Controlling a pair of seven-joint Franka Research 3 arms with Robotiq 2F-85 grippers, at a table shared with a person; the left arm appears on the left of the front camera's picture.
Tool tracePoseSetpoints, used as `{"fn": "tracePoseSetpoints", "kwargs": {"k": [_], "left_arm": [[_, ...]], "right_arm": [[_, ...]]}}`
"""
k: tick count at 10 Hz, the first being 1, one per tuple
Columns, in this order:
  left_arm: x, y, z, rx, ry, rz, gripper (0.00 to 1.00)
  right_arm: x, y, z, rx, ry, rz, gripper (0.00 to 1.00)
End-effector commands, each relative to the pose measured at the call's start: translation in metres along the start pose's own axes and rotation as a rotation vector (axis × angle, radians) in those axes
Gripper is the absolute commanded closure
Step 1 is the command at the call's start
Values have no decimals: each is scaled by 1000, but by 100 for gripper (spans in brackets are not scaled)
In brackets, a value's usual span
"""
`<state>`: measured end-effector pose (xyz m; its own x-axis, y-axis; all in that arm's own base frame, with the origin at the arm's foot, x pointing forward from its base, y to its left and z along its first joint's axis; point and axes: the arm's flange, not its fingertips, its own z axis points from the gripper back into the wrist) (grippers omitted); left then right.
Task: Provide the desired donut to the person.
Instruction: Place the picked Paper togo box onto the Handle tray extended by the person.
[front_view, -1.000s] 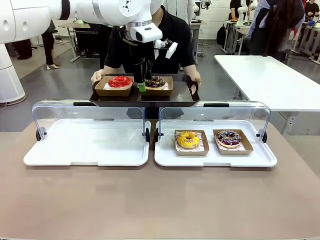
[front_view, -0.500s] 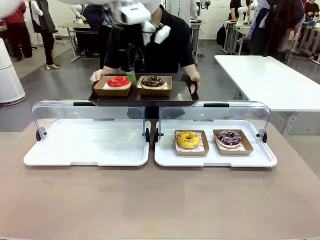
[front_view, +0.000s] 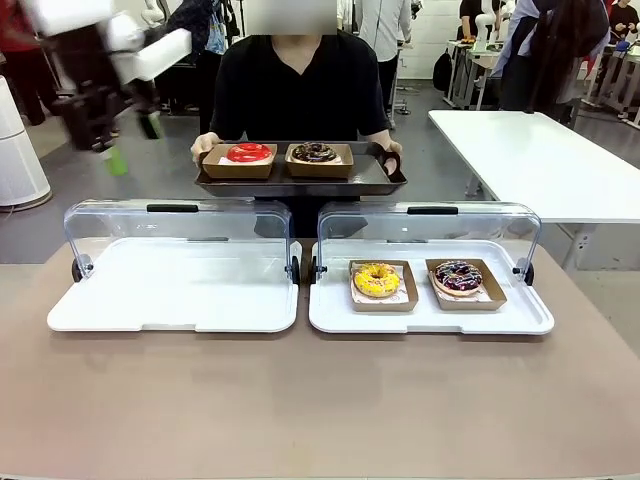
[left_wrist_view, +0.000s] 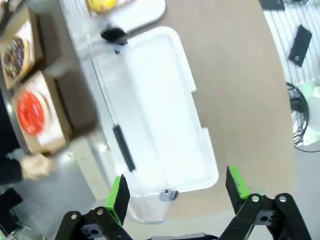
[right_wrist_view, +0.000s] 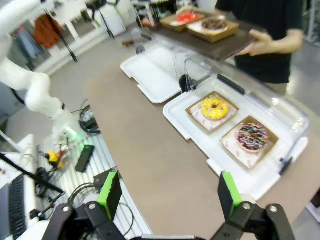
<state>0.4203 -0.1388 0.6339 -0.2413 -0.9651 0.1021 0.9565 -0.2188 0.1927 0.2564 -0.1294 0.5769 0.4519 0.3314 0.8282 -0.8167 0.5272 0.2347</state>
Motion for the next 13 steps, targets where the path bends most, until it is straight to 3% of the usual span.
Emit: {"fn": "tracePoseSetpoints", "kwargs": {"k": [1, 7, 9, 13], "left_arm": [[-30, -26, -17, 28, -43, 33, 0], [-120, -29, -45, -50, -62, 200, 0], [-122, -30, -53, -58, -28, 245, 0], [-122, -34, -47, -63, -57, 207, 0]], "right_arm": [[0, 0, 0, 10, -9, 5, 0], [0, 0, 0, 10, -9, 5, 0], [0, 0, 0, 10, -9, 5, 0], [0, 0, 0, 10, -9, 5, 0]]}}
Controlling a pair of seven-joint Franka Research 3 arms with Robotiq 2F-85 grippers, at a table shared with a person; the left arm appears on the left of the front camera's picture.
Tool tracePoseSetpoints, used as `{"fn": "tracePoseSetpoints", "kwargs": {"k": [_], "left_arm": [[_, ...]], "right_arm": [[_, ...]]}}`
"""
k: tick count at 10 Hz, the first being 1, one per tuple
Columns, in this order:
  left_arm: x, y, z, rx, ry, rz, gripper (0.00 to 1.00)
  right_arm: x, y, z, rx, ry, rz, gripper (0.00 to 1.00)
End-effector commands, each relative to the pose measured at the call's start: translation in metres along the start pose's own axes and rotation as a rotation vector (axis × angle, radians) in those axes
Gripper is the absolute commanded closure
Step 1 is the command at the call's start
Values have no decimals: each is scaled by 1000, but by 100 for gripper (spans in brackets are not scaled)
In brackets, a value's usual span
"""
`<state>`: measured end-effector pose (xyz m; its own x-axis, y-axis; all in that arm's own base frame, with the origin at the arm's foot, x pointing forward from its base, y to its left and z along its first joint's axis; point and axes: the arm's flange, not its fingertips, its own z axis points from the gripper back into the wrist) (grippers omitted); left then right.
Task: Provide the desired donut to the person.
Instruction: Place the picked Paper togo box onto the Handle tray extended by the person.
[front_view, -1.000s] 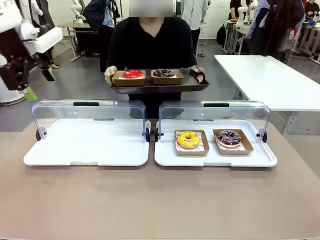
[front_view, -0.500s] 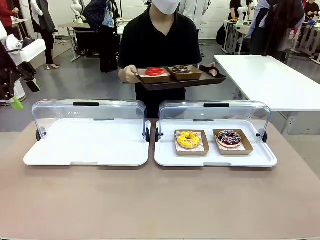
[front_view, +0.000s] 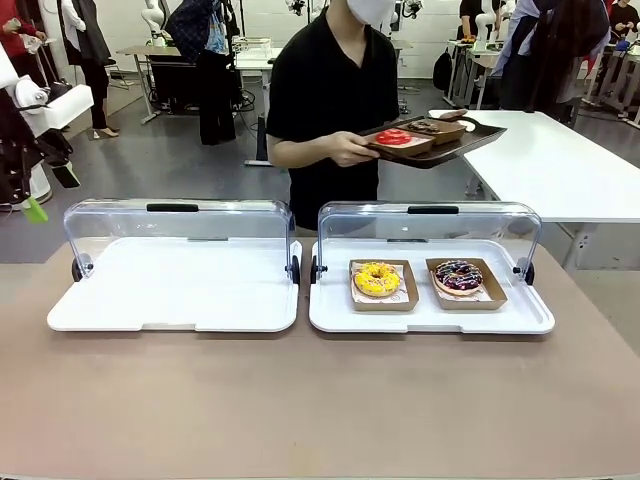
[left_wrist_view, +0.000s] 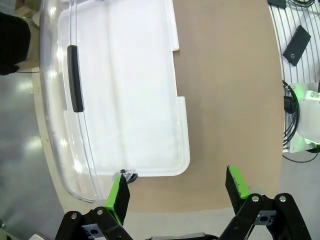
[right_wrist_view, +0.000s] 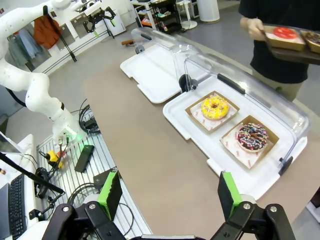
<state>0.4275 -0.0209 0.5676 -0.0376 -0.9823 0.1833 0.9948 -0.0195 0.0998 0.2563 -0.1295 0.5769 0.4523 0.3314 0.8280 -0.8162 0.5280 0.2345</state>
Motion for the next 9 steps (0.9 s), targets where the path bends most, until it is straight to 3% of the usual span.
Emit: {"fn": "tracePoseSetpoints", "kwargs": {"k": [1, 5, 7, 9], "left_arm": [[0, -2, 2, 0, -6, -8, 0], [0, 0, 1, 1, 0, 0, 0], [-50, 22, 14, 45, -338, 46, 0], [-96, 48, 20, 41, -611, 64, 0]], "right_arm": [[0, 0, 0, 11, -9, 6, 0], [0, 0, 0, 11, -9, 6, 0], [0, 0, 0, 11, -9, 6, 0], [0, 0, 0, 11, -9, 6, 0]]}}
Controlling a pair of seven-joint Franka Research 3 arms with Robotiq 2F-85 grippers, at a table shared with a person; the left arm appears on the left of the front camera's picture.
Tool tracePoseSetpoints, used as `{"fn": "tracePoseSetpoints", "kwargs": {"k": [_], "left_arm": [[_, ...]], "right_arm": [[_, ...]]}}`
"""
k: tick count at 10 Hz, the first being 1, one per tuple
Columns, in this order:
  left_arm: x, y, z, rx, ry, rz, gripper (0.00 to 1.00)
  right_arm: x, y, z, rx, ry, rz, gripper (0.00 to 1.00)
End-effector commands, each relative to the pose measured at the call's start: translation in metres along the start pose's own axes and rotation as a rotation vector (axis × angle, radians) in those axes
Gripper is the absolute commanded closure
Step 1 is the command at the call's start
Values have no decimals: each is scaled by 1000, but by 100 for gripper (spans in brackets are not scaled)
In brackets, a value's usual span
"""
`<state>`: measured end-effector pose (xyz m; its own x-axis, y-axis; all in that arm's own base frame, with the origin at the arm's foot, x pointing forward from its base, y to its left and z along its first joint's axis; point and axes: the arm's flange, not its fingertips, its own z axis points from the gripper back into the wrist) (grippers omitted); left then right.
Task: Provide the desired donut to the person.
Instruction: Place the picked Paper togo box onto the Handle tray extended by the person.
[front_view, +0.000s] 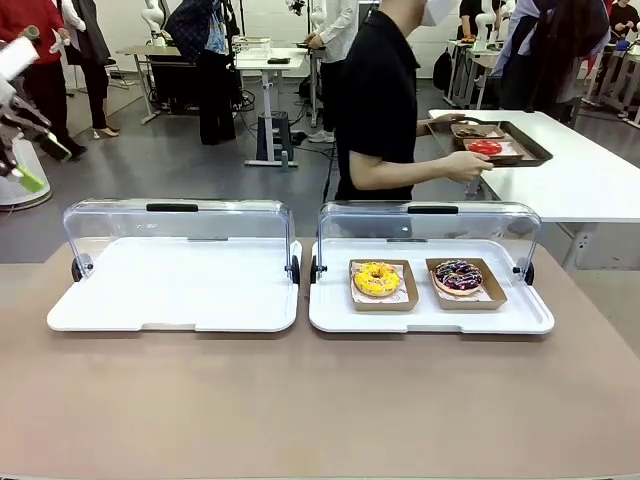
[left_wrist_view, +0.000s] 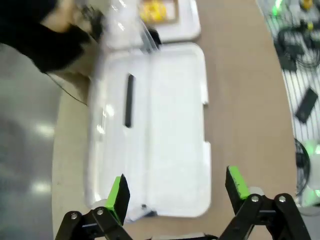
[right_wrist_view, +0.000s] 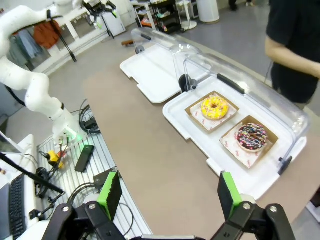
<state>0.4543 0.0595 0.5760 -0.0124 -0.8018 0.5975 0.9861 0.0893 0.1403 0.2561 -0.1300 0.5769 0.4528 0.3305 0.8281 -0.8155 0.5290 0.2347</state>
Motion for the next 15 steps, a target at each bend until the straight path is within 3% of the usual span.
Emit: {"fn": "tracePoseSetpoints", "kwargs": {"k": [1, 4, 7, 10, 11, 12, 15], "left_arm": [[-36, 28, 8, -39, -232, -5, 0], [-123, 39, 9, -70, -386, 65, 0], [-176, 32, 7, -151, -537, 86, 0], [-182, 19, 13, -145, -567, 10, 0], [-181, 12, 10, -123, -536, -31, 0], [-184, 20, 9, -170, -546, 66, 0], [-184, 20, 9, -170, -546, 66, 0]], "right_arm": [[0, 0, -1, 12, -8, 7, 0], [0, 0, -1, 12, -8, 7, 0], [0, 0, -1, 12, -8, 7, 0], [0, 0, -1, 12, -8, 7, 0], [0, 0, -1, 12, -8, 7, 0], [0, 0, -1, 12, -8, 7, 0], [0, 0, -1, 12, -8, 7, 0]]}}
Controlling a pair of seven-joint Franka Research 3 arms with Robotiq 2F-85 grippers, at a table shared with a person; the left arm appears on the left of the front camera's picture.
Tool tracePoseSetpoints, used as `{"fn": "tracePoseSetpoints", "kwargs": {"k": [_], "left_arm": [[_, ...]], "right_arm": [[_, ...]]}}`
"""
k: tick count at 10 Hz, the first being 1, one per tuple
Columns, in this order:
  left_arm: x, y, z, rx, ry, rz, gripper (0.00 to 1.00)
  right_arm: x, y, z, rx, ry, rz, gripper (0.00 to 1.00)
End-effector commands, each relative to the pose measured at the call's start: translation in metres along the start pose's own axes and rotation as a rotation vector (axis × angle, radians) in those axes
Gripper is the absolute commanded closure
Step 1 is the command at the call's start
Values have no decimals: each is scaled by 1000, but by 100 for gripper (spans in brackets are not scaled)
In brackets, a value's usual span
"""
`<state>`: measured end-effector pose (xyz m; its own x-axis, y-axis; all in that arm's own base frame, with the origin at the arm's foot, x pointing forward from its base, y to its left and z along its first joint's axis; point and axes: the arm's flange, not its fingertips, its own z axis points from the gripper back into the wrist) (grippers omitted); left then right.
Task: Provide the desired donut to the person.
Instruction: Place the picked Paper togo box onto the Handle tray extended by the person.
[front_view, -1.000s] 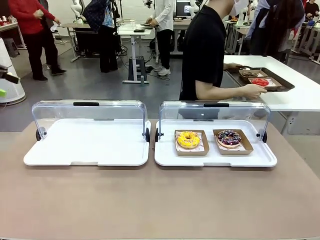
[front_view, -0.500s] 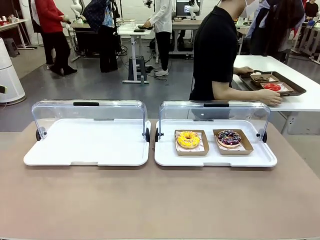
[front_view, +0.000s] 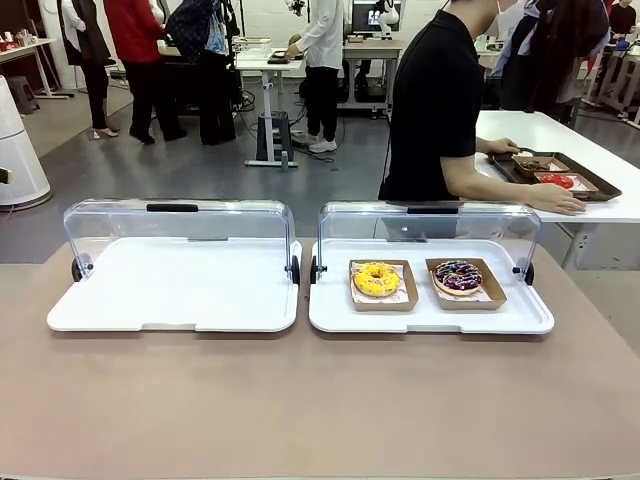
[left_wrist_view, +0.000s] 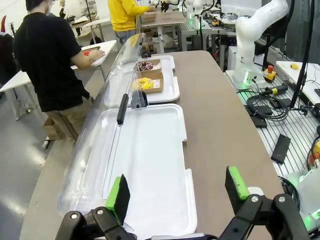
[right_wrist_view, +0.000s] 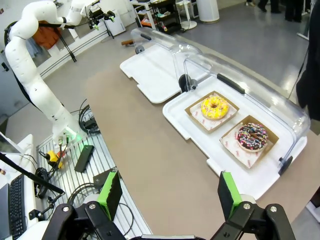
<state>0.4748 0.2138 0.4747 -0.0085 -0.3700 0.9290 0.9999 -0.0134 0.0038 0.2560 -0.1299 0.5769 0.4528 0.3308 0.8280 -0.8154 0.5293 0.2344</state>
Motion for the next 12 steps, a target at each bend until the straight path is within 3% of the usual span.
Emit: {"fn": "tracePoseSetpoints", "kwargs": {"k": [1, 12], "left_arm": [[1, 0, 1, 3, 2, 19, 0], [1, 0, 1, 3, 2, 19, 0]], "right_arm": [[0, 0, -1, 12, -9, 6, 0], [0, 0, -1, 12, -9, 6, 0]]}}
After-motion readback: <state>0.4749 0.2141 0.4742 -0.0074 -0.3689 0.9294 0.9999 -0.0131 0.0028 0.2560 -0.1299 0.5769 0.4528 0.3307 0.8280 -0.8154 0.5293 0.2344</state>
